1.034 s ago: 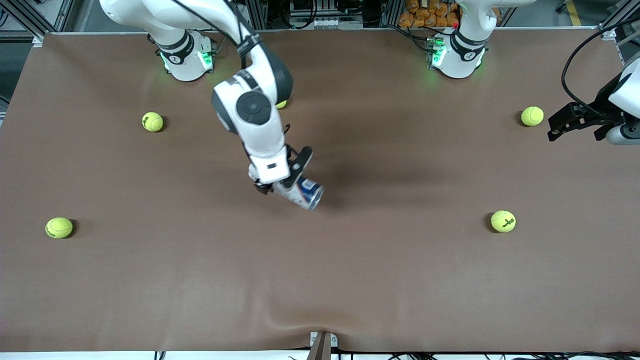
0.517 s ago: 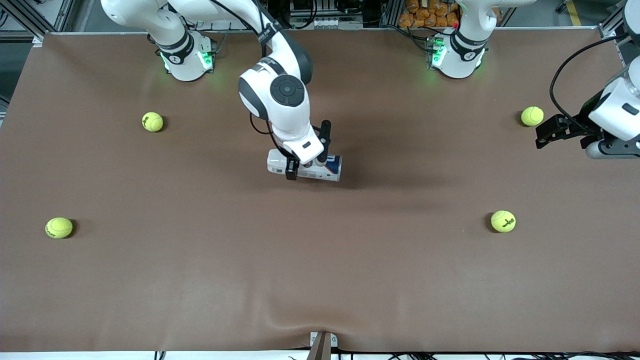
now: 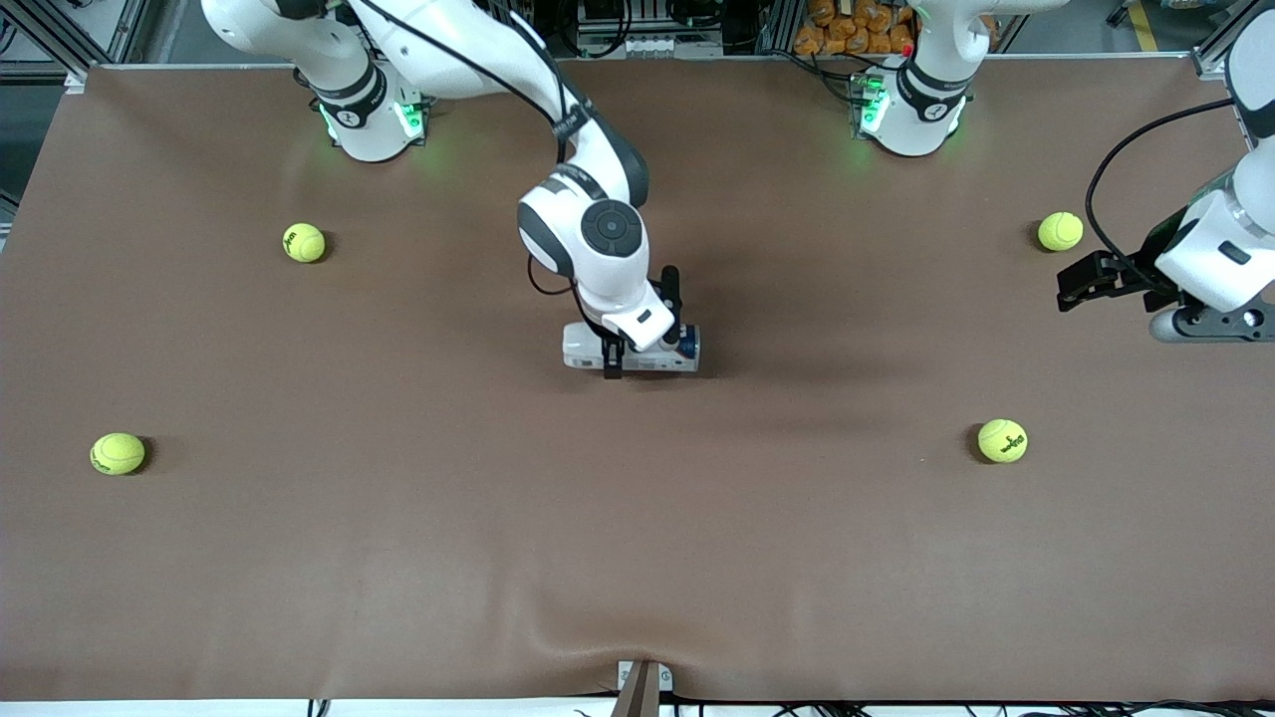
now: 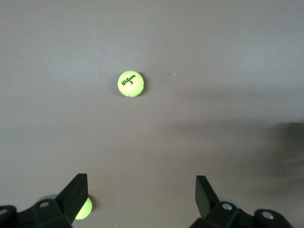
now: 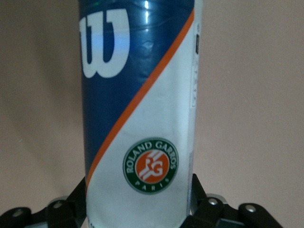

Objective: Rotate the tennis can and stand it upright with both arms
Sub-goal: 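Open the right gripper and withdraw while the left gripper approaches the can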

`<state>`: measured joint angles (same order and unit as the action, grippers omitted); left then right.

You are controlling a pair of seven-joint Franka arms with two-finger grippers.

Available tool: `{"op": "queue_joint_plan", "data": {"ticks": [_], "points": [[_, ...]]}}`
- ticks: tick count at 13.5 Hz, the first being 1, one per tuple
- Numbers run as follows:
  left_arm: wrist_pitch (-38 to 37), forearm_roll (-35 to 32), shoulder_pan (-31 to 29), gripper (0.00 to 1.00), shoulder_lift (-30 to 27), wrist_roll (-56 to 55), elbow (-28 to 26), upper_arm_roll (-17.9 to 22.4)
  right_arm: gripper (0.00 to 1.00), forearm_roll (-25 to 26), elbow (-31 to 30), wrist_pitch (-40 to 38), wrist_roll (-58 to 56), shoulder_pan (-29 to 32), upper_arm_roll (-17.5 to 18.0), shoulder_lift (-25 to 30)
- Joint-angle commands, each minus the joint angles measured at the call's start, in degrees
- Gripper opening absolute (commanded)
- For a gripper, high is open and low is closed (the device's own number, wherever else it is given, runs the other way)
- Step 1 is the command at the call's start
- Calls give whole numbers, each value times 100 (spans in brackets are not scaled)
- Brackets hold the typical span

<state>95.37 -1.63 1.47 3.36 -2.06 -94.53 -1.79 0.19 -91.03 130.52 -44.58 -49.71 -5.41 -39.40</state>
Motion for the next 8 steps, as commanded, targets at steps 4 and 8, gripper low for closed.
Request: {"op": "queue_joint_plan", "data": {"ticks": [4,8], "points": [[-71,84,72,100,402,66,198,-49,100,-81,218,385,-191,-57,14,-436],[-53,565,283,100,727,66,286,-102,100,-72,253,439,-165,-30,14,-280]]}}
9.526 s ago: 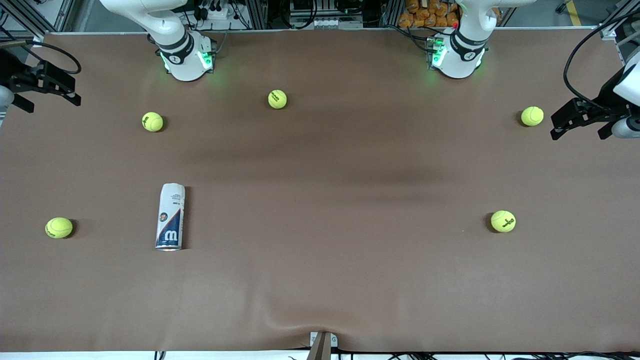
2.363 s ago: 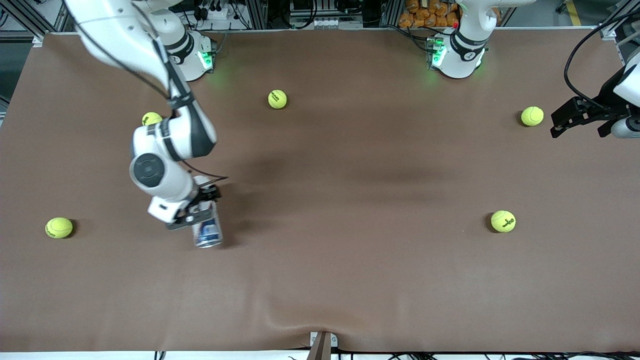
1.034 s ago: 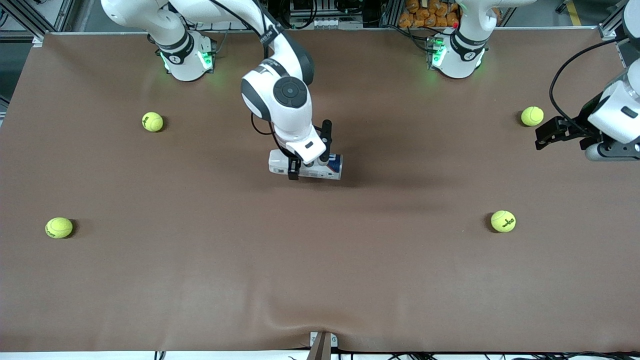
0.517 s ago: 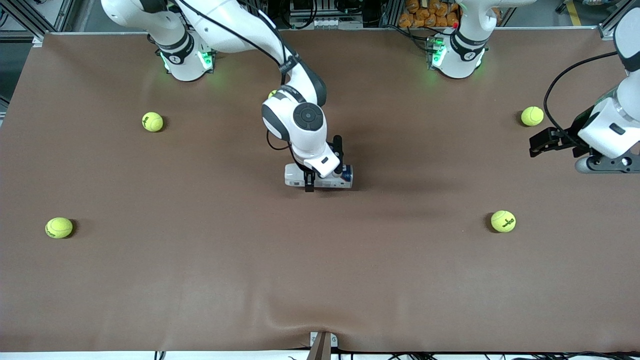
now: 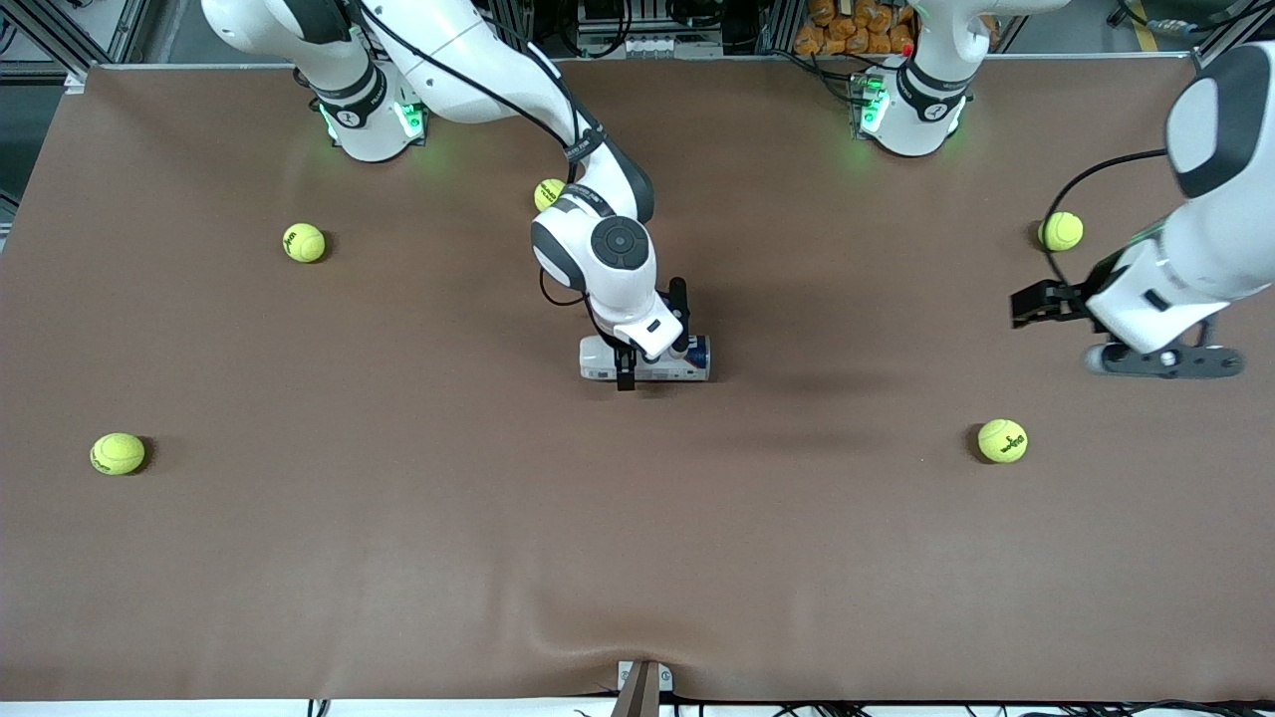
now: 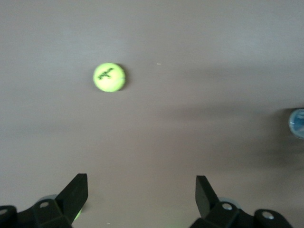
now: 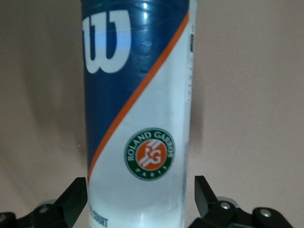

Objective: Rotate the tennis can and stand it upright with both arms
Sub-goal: 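Open the right gripper and withdraw while the left gripper approaches the can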

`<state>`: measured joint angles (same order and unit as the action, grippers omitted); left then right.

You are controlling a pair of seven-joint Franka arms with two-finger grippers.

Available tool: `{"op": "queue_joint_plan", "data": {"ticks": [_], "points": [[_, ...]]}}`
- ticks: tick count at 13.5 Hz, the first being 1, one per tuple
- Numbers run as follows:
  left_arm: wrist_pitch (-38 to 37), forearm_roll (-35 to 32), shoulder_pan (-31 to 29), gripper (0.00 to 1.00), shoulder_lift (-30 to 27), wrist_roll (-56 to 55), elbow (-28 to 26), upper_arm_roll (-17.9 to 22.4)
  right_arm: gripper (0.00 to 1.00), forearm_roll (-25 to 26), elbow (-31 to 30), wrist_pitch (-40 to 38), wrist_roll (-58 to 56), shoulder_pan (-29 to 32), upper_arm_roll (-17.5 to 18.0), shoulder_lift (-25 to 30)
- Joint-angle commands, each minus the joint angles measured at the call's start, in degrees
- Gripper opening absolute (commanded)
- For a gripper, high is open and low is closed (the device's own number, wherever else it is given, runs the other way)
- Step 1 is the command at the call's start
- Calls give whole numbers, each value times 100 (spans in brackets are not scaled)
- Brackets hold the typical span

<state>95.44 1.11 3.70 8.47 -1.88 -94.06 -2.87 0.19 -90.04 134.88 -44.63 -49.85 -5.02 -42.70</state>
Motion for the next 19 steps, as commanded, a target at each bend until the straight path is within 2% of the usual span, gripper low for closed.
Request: {"op": "queue_joint_plan", "data": {"ticks": [1,5,8,9,11,14,17,19], "points": [[-61,606,61,100,251,56,239,6,100,-72,162,-110,-152,-24,-17,156],[-69,1662,43,100,426,74,230,6,100,-98,346,-1119,-152,-7,-8,910],[-69,2417,43,100,698,92,231,6,100,-98,635,-2330,-151,246,-52,1605],[-69,2864,-18,100,839,213,231,6,100,-90,845,-2813,-151,448,-61,1764],[-131,3569,-97,100,1076,756,143,15,100,-11,1425,-3876,-151,1001,-113,1871],[-140,3895,-89,100,1288,1076,20,6,100,-11,2076,-4618,-152,2204,-280,1897],[-131,4404,-27,100,1542,1268,-103,6,100,-2,2385,-4646,-99,3312,-307,1915],[-113,4826,-19,100,1779,1873,-243,6,100,16,2394,-4585,-90,3972,-307,1915]]}}
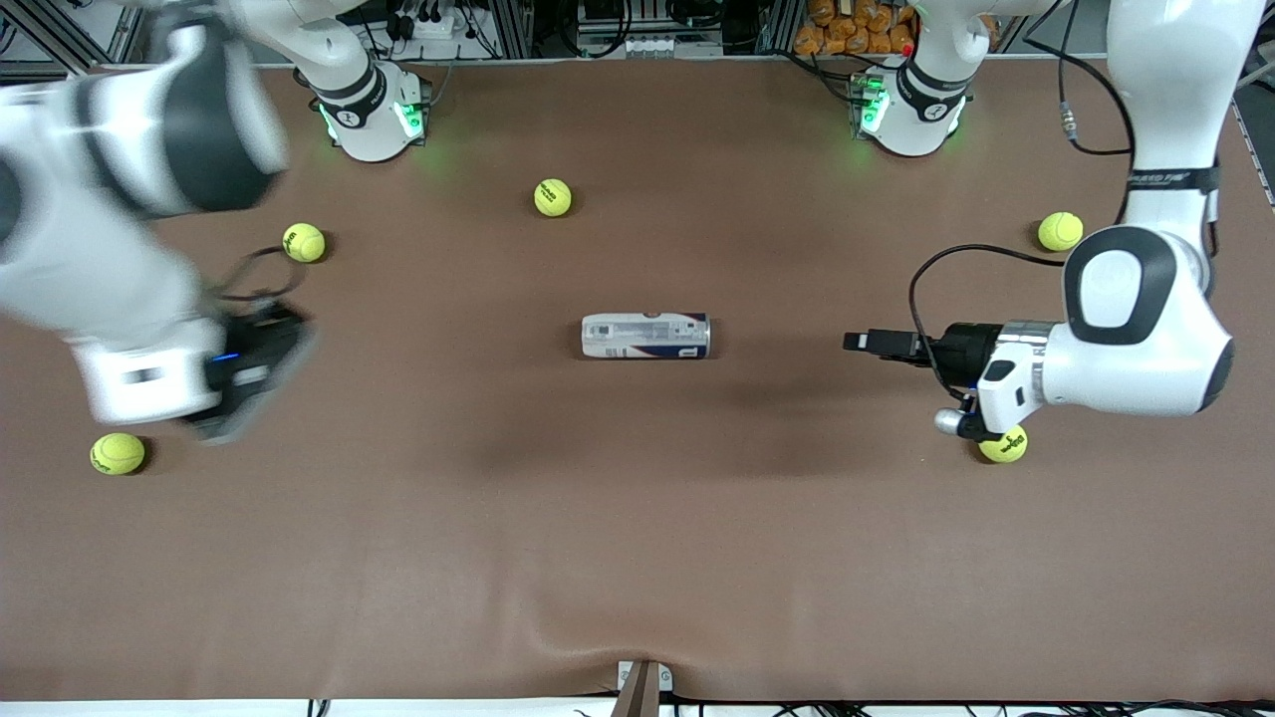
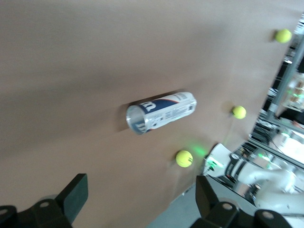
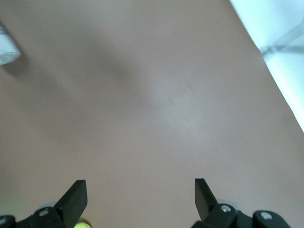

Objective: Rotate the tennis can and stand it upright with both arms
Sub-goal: 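Open the right gripper and withdraw while the left gripper approaches the can, then close the left gripper around the can's open end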

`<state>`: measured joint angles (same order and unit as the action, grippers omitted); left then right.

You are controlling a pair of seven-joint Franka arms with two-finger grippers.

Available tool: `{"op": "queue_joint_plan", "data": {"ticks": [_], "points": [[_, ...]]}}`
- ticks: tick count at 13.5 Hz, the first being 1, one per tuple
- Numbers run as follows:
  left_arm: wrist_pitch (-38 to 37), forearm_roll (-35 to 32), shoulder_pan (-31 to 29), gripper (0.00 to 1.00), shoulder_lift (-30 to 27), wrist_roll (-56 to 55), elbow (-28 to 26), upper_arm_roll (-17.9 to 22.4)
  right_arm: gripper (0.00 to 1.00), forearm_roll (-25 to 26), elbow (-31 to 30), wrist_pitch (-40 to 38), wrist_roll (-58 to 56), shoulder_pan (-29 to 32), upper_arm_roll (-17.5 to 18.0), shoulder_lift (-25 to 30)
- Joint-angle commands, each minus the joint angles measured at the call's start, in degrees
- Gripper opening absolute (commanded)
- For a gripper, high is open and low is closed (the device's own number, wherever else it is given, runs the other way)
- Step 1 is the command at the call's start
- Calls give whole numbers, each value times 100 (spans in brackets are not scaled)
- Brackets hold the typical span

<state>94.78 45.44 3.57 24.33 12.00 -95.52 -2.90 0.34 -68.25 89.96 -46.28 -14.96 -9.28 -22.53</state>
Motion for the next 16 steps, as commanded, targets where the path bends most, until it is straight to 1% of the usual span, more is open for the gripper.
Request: {"op": "queue_joint_plan", "data": {"ticks": [1,3,4,6,8,10,11,12,13,15,16], "points": [[-47,613,-14,100,248,705,-229,9,100,9,216,-93,102,686,93,-111],[-21,842,-6,100,248,1075,-545,9,100,-17,198,-180,626,915,23,-103],[-21,948,-14,100,248,1207,-677,9,100,-8,189,-242,1152,951,-3,-94],[-12,1088,-6,100,248,1506,-941,9,100,-17,215,-873,2049,960,-4,-33],[40,1457,73,100,239,1769,-1248,0,100,-60,216,-972,3173,960,14,178],[215,1739,170,100,230,1981,-1494,0,100,-43,224,-1252,3433,960,-4,205],[460,1853,275,100,196,2086,-1687,-18,100,-69,233,-1262,3424,1038,5,274],[698,2072,328,100,169,2209,-1898,-79,100,-148,233,-1262,3372,1196,40,336],[909,2405,337,100,169,2437,-2126,-192,100,-183,233,-1219,3354,1197,58,398],[1234,3003,337,100,152,2833,-2505,-351,100,-210,15,-1139,3450,1197,49,644],[1445,3180,337,100,64,2852,-2654,-474,100,-254,-169,-1069,3599,1197,40,766]]}}
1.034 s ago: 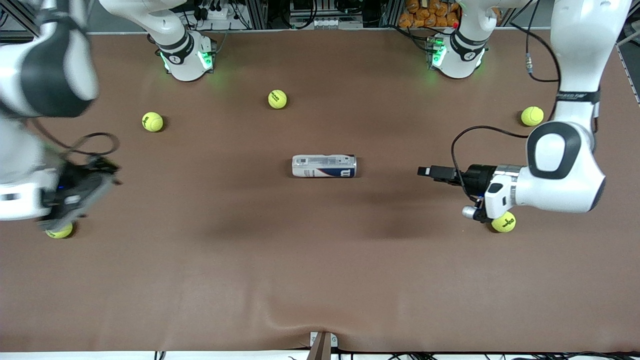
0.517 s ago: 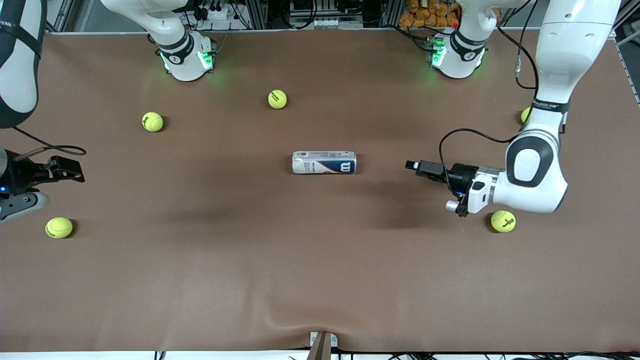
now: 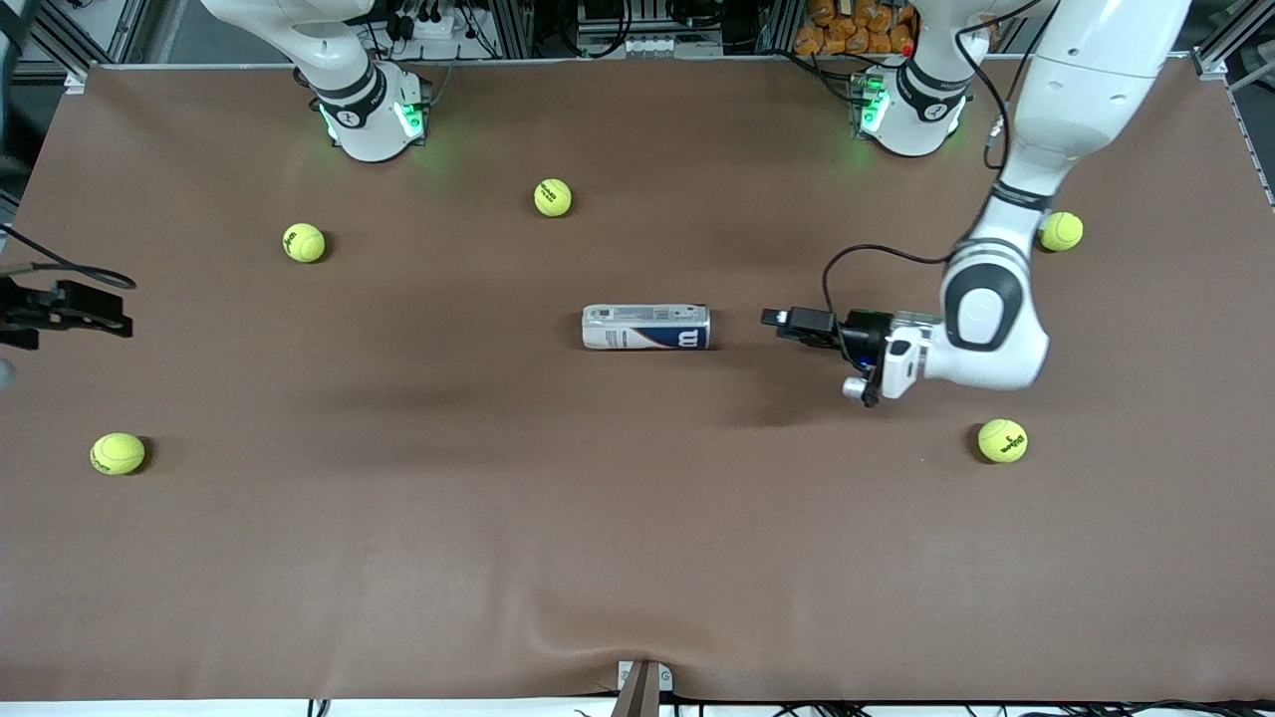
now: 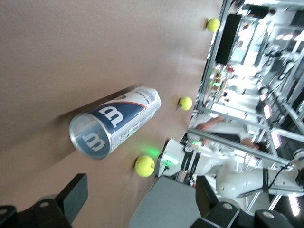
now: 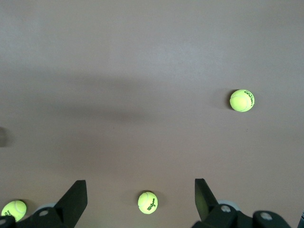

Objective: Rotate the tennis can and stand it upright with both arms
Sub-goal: 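Close the left gripper around the can's open end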

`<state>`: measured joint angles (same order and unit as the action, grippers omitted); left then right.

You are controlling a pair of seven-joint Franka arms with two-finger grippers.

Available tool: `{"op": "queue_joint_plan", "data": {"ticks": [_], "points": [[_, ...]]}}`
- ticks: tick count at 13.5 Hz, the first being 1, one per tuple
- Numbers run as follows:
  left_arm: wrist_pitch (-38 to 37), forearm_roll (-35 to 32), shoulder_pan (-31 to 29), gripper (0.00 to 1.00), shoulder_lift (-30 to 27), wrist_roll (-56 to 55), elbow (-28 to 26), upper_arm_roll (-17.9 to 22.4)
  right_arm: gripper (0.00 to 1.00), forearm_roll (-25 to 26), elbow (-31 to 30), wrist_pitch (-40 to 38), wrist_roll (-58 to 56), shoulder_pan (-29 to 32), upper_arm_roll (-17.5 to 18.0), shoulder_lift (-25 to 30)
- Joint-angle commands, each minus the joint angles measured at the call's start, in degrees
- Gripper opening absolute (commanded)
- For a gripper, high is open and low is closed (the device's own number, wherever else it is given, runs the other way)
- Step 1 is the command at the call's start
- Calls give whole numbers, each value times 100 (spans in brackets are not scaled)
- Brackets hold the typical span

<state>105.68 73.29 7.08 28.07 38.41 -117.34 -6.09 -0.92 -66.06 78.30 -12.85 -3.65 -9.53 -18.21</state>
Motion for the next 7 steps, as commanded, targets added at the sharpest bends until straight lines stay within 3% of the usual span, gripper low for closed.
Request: {"op": "queue_joint_plan", "data": {"ticks": [1,3,7], "points": [[661,527,-14,100,-354,211,-596,-295,100,-145,-599,220,604,57,66,484],[1049,677,-5,100,-364,220,-650,-463,100,-145,-950,396,783,31,74,730],[1446,1036,266,100,-144,535,-615,-498,100,-93,-2400,1291,1021,-75,83,1661]]}}
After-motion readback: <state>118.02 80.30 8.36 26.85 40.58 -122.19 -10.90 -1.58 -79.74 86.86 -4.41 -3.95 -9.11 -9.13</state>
